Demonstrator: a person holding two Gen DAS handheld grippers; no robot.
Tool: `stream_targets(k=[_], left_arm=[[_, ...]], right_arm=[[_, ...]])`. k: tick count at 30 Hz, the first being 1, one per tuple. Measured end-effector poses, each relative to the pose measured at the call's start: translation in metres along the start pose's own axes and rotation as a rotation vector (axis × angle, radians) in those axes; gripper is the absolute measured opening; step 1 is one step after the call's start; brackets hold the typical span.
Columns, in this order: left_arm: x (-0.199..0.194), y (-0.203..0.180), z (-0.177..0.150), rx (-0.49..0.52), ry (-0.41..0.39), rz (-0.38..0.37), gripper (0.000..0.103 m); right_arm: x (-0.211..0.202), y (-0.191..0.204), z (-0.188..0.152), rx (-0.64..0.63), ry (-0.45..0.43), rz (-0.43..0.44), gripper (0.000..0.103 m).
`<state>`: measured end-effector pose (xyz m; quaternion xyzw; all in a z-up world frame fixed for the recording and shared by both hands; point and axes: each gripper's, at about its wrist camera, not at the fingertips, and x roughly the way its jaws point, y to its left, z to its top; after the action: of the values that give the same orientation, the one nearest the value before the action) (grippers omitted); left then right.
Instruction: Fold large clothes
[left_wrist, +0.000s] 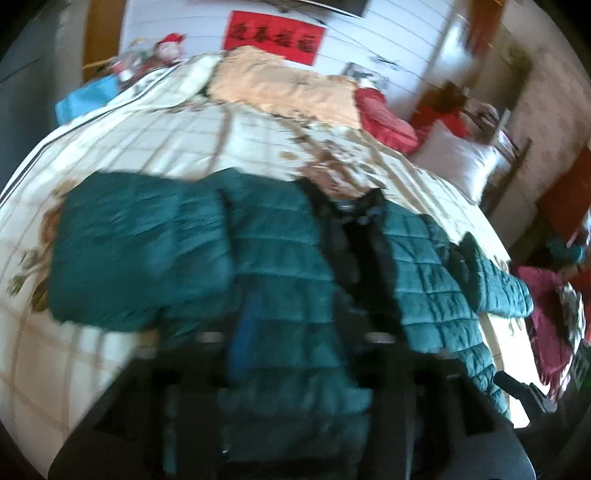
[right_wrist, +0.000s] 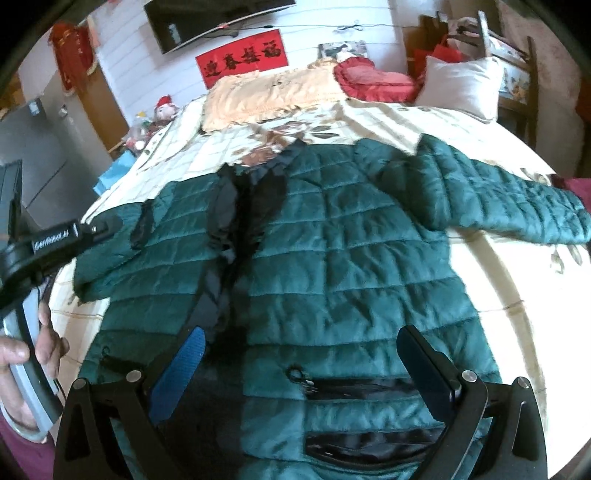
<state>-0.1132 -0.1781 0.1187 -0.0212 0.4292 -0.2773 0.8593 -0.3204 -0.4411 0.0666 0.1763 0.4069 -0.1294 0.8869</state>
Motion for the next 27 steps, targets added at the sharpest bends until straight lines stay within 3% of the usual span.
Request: stream_targets(k=[4, 11, 16, 27], left_arm=[[-0.024, 0.049, -0.014, -0.086, -0.073, 0.046, 0.07], [-0.034, 0.127, -0.047, -0.208, -0.053, 0.214, 0.07], [-0.02, 0.15, -0.064, -0.233, -0.012, 0.283, 0.07], [0.008, 0.165, -0.059, -0.26, 0.029, 0.305, 0.07]], right_arm=[[0.017, 0.029, 0.012, -0.048, 0.036, 0.101, 0.103], [0.063, 0.082, 0.045, -0.085, 0.079, 0.245, 0.103], [0.102, 0.125, 0.071, -0.078, 0.118, 0.359, 0.103], [0.173, 0.19, 0.101, -0.103, 0.167, 0.39, 0.101]])
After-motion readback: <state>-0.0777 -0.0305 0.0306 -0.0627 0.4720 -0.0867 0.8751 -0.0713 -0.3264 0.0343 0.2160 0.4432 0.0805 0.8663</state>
